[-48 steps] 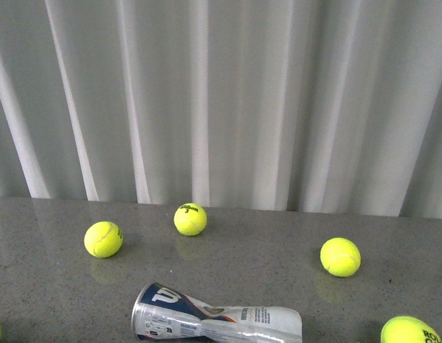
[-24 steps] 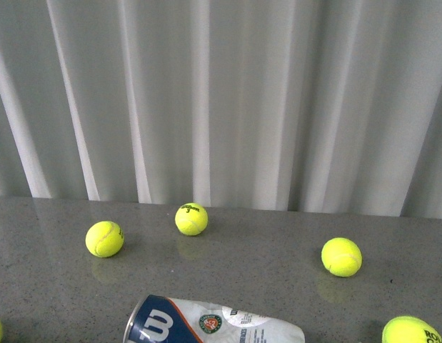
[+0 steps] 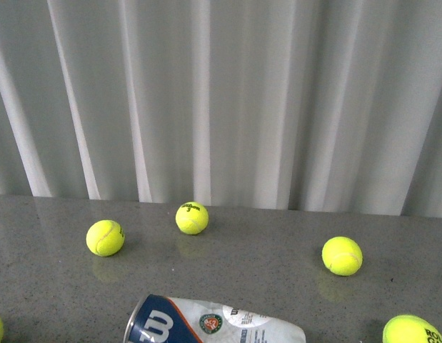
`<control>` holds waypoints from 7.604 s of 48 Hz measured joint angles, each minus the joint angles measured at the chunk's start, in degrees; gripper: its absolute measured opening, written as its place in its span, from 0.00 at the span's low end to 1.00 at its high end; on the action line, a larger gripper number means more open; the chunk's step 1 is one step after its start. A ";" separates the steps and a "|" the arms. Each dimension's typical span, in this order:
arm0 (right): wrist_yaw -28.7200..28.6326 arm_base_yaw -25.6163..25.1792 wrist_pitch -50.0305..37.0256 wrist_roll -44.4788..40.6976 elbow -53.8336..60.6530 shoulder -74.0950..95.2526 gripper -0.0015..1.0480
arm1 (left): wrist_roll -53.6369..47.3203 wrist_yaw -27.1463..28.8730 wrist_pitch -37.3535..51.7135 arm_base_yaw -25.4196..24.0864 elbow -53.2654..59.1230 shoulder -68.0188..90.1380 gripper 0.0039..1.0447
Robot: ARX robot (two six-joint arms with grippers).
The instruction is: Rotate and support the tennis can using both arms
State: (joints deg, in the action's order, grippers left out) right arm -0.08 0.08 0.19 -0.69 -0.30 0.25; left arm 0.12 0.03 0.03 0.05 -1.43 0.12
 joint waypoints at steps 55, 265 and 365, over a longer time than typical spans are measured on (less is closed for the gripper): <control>0.00 -0.02 0.02 0.11 0.00 -0.04 0.93 | 8.39 -15.45 -12.00 14.01 -61.66 103.47 0.94; 0.00 -0.02 0.02 0.11 0.00 -0.04 0.93 | -114.60 30.42 -35.76 32.85 -79.19 105.42 0.03; 0.00 -0.02 0.02 0.11 0.00 -0.04 0.93 | -112.96 25.46 -34.97 33.73 -80.96 102.68 0.94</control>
State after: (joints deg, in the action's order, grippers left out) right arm -0.08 0.05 0.21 -0.58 -0.30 0.21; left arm -112.84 25.50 -34.94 33.78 -82.39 102.80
